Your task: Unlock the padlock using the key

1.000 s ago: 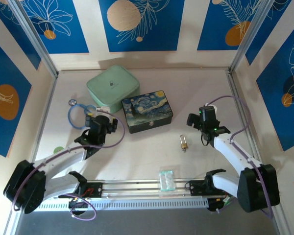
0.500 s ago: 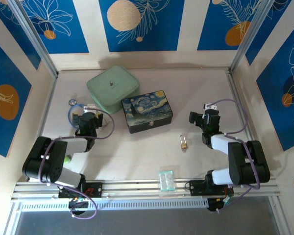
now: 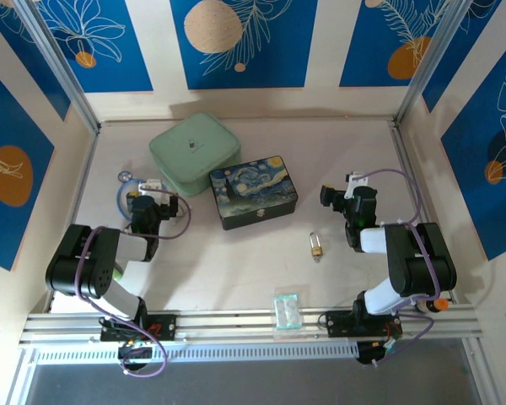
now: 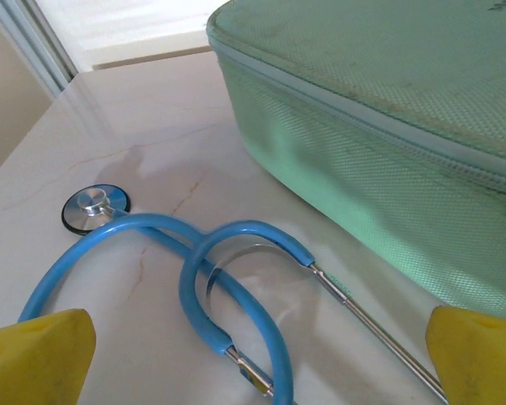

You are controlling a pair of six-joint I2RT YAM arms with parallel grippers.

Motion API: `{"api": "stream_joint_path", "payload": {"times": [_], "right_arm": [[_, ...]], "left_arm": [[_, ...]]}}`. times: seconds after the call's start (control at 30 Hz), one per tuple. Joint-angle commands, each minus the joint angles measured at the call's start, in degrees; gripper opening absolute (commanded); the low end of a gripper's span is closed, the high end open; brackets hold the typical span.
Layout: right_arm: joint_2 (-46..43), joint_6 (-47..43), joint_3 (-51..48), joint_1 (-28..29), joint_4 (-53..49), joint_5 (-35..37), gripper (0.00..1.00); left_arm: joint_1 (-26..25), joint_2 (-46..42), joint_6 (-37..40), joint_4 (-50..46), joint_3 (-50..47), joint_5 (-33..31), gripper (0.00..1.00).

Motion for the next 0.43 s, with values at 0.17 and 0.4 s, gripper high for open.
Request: {"api": "stream_joint_path", "payload": {"times": [0.17,0.4], "right_arm": [[-0.15,-1.11,-0.02,-0.16,2.49,-0.89,0.99],[-0.39,-0.84,-0.1,-0.85,2.23,-2.54,0.99]], "left_arm": [[1.21,0.33,-1.29,2.29,0.14,2.88,1.0],[1.2,0.37,-1.19,2.67,0.01,2.88,1.0]]}}
